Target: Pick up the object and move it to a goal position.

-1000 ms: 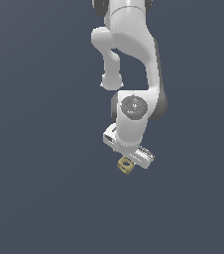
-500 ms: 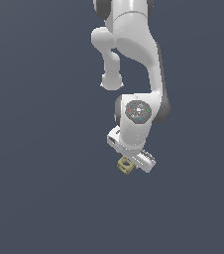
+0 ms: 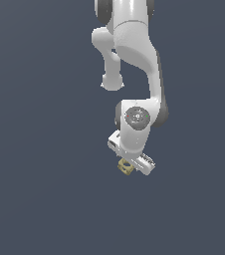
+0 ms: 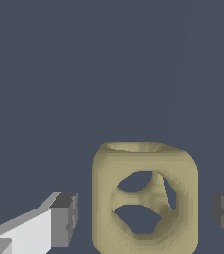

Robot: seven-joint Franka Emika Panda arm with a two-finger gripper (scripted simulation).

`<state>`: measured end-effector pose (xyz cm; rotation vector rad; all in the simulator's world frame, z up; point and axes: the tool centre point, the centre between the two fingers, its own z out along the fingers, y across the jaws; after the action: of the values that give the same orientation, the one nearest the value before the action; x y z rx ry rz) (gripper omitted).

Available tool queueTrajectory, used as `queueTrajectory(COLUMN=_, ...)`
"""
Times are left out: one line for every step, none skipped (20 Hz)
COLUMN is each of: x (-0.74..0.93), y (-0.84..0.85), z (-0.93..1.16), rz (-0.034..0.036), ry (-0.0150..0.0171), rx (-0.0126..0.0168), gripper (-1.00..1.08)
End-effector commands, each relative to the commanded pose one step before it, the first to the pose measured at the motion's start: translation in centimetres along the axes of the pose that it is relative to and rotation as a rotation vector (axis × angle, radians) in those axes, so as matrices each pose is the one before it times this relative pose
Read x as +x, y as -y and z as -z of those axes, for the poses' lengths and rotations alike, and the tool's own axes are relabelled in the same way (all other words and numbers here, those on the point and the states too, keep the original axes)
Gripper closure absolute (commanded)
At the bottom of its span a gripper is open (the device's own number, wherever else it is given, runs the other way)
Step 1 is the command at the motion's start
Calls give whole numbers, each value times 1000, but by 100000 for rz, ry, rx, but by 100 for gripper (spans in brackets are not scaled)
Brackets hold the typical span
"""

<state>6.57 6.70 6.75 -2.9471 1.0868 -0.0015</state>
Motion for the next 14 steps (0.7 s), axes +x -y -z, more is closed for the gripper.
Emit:
queueTrajectory(x=-61, y=-73, z=-1440, rz=-138, ry=83, rx=-93, gripper=-92)
queueTrajectory(x=-5, y=-11, z=-452, rz=-49, ry=-3, rx=4, gripper=-92)
queueTrajectory(x=-19, y=14, z=-370, rz=0, ry=0, rx=0, gripper=-92)
queueTrajectory(x=15, y=-7, z=-280, rz=-48, ry=-4, rx=5, gripper=-92)
queueTrajectory(x=3, y=20, z=-199, rz=0, ry=0, rx=0, gripper=-92)
queueTrajectory(x=16, y=24, z=-114, rz=0, ry=0, rx=0, gripper=-92)
queueTrajectory(x=28, y=28, z=-28, rz=0, ry=0, rx=0, gripper=-92)
queueTrajectory(x=33, y=27, z=41, rz=0, ry=0, rx=0, gripper=-92)
queueTrajectory(x=12, y=9, z=25, rz=0, ry=0, rx=0, gripper=-92)
queueTrajectory(x=0, y=0, z=0, rz=0, ry=0, rx=0, gripper=108)
queueTrajectory(x=0, y=0, z=0, rz=0, ry=0, rx=0, gripper=108)
queueTrajectory(x=0, y=0, z=0, rz=0, ry=0, rx=0, gripper=108)
queueTrajectory(x=0, y=0, z=0, rz=0, ry=0, rx=0, gripper=108)
queueTrajectory(x=0, y=0, z=0, rz=0, ry=0, rx=0, gripper=108)
